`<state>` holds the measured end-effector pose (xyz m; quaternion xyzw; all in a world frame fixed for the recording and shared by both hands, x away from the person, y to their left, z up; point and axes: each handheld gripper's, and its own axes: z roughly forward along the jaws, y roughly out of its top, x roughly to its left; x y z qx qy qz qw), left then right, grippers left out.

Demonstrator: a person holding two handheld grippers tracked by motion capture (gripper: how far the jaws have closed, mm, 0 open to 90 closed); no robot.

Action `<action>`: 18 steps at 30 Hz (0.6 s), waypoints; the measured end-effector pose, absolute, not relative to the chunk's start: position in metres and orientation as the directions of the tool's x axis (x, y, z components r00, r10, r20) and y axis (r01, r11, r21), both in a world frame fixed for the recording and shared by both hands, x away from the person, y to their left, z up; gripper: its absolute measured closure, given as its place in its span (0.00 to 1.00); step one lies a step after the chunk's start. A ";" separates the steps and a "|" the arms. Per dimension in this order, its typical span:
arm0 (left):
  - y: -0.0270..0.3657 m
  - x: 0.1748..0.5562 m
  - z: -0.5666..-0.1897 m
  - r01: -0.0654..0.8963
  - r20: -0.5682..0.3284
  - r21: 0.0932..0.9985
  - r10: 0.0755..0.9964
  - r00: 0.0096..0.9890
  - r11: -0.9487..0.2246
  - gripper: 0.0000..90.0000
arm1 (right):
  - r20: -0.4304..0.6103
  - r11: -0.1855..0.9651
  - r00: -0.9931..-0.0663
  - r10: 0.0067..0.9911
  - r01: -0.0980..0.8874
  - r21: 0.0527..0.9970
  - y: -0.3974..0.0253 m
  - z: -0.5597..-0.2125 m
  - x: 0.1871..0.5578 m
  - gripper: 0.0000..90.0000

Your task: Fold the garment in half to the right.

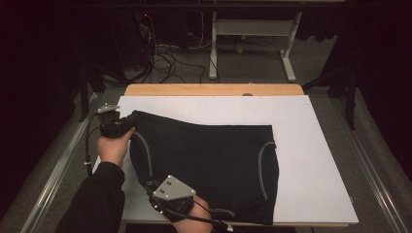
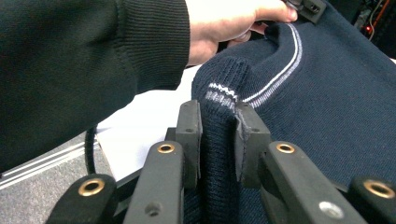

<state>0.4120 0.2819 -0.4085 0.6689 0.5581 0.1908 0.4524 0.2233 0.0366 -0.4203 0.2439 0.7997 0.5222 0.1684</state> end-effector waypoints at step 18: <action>0.339 0.398 -0.408 0.568 -0.219 0.822 0.944 0.248 0.041 0.90 | 0.018 0.347 -0.877 0.481 0.210 0.914 0.092 -0.421 0.226 0.84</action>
